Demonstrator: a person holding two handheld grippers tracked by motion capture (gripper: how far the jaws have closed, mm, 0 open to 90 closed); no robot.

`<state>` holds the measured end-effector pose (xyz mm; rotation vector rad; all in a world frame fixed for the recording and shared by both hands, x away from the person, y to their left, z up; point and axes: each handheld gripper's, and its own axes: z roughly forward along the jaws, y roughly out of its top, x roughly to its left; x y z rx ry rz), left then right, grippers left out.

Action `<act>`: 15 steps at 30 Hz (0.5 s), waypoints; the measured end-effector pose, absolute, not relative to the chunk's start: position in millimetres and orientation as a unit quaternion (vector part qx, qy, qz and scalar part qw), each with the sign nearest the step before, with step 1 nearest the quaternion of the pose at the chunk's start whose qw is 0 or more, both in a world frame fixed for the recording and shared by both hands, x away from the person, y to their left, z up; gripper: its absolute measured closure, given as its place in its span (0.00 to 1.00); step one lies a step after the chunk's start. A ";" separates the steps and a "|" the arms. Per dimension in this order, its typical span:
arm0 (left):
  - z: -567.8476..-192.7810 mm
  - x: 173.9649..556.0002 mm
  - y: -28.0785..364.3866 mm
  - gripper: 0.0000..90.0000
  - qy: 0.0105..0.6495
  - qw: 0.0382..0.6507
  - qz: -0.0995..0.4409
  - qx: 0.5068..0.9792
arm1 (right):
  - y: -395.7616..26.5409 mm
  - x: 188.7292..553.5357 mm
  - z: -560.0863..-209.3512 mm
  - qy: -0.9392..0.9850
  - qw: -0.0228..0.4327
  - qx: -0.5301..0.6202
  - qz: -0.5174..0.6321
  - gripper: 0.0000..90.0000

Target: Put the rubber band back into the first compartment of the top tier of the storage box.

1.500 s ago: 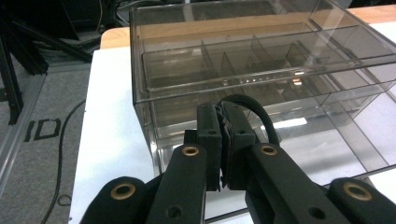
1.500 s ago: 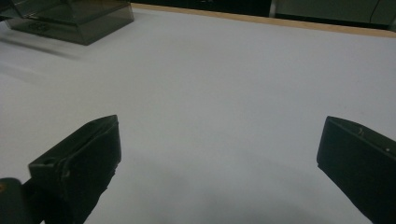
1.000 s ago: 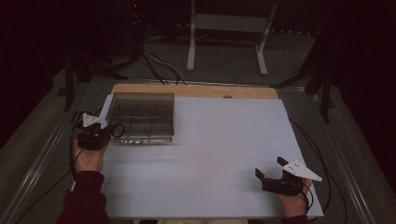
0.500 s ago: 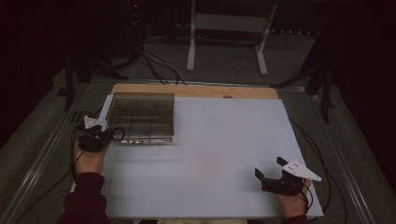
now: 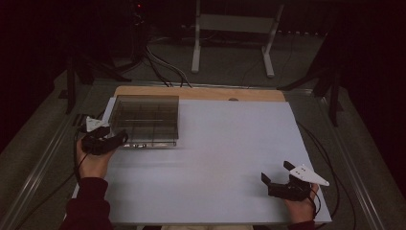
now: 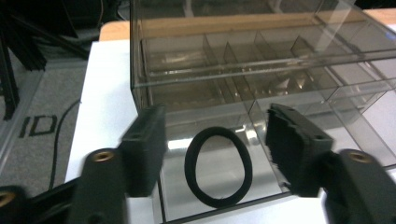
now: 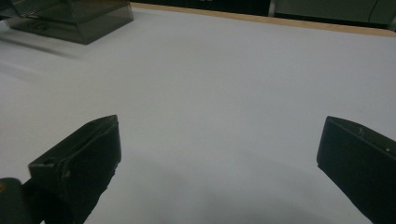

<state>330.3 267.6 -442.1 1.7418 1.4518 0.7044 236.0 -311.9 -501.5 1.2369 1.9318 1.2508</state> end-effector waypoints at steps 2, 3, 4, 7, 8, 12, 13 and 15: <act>-440.5 329.9 267.3 0.32 0.569 0.379 0.274 0.676 | -311.7 236.0 -501.5 0.714 0.262 0.456 0.462 0.00; -439.8 329.8 267.1 0.29 0.569 0.380 0.273 0.676 | -311.6 236.0 -501.5 0.715 0.262 0.455 0.462 0.00; -439.3 329.8 267.0 0.26 0.570 0.381 0.272 0.676 | -311.5 236.1 -501.6 0.715 0.262 0.455 0.462 0.00; -438.7 329.5 267.0 0.17 0.567 0.384 0.269 0.677 | -311.3 236.1 -501.6 0.715 0.262 0.455 0.462 0.00; -438.7 329.3 267.2 0.17 0.565 0.387 0.270 0.677 | -311.2 236.1 -501.6 0.715 0.262 0.455 0.462 0.00; -439.5 329.7 268.4 0.01 0.564 0.400 0.253 0.677 | -311.3 236.2 -501.6 0.715 0.261 0.456 0.462 0.00; -439.4 328.8 268.0 0.01 0.562 0.402 0.257 0.675 | -311.3 236.2 -501.6 0.715 0.262 0.456 0.462 0.00; -439.1 327.7 267.6 0.01 0.560 0.405 0.260 0.675 | -311.3 236.2 -501.6 0.715 0.261 0.456 0.461 0.00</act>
